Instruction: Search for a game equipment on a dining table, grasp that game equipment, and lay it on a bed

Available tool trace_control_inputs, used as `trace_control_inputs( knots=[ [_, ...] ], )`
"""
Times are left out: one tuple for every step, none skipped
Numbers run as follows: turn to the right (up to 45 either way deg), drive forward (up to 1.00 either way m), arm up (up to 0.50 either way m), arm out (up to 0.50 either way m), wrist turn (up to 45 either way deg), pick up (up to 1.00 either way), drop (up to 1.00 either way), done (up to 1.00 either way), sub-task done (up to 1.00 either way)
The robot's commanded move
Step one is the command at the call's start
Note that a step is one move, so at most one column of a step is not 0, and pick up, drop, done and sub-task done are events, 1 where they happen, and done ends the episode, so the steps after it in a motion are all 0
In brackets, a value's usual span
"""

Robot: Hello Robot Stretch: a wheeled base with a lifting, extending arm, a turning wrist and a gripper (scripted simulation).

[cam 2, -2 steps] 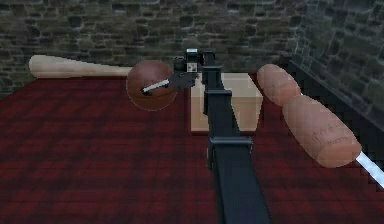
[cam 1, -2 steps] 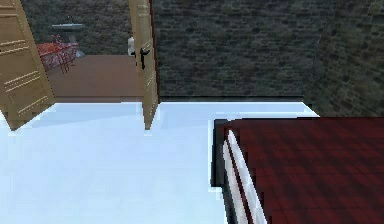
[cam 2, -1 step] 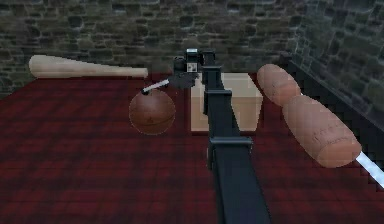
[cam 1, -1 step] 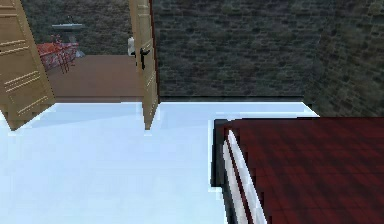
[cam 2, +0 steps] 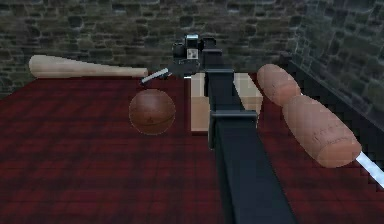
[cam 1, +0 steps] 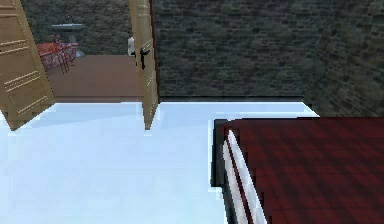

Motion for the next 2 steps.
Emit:
trace_control_inputs(
  knots=[
    [0.0,0.0,0.0,-0.08,0.0,0.0,0.0,0.0,0.0],
    [0.0,0.0,0.0,0.0,0.0,0.0,0.0,1.0,0.0]
  ],
)
